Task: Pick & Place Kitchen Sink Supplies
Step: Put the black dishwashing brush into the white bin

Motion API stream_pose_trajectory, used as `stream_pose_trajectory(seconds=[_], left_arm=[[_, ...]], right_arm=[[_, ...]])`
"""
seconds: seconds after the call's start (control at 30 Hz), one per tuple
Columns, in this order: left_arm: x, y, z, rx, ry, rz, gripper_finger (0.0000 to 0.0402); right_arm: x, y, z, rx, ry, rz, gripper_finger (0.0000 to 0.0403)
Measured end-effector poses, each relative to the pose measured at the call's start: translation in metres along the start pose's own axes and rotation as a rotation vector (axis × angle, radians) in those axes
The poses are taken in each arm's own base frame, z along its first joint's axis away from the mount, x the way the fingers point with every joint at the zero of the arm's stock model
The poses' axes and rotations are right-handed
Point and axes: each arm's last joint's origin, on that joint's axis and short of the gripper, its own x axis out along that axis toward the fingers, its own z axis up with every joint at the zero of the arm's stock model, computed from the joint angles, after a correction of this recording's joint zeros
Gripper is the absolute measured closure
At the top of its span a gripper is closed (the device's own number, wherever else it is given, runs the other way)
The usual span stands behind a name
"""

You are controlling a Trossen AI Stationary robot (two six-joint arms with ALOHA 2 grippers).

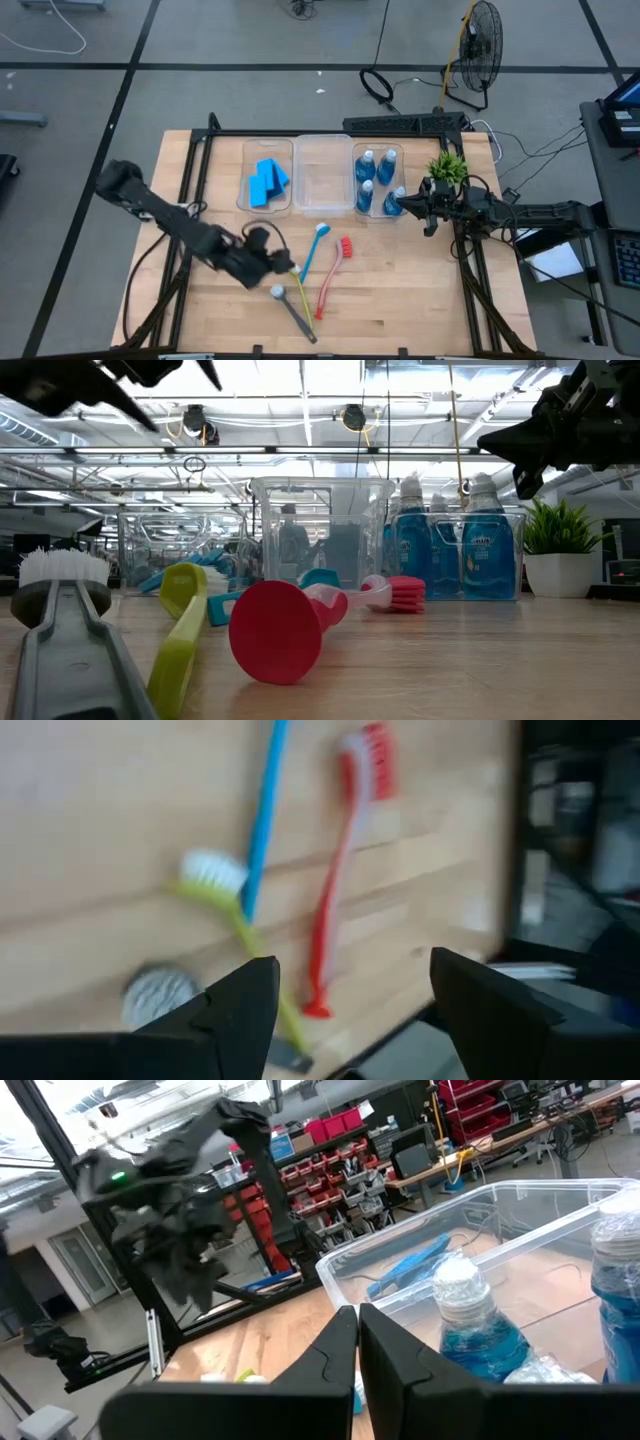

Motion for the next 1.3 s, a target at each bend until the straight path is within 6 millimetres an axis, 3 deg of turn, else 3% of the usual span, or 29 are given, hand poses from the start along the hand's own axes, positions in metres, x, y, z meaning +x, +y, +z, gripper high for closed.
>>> stream_pose_trajectory(seconds=[0.13,0.27,0.5,0.93,1.3], left_arm=[[0.013,-0.012,-0.026,-0.046,-0.003,0.242,0.0136],[0.024,-0.012,-0.052,-0.134,-0.009,0.455,0.0137],[0.057,0.001,-0.083,-0.246,0.014,0.511,0.0149],[0.102,0.015,-0.086,-0.337,0.002,0.591,0.0136],[0.121,0.018,-0.074,-0.355,-0.033,0.568,0.0143]], right_arm=[[0.000,0.000,0.000,-0.002,0.000,0.000,0.0399],[0.000,0.000,0.000,-0.002,0.001,0.002,0.0399],[0.000,0.000,0.000,-0.002,0.002,0.003,0.0399],[0.000,0.000,0.000,0.001,0.002,0.003,0.0399],[0.000,0.000,0.000,0.000,0.002,0.003,0.0399]])
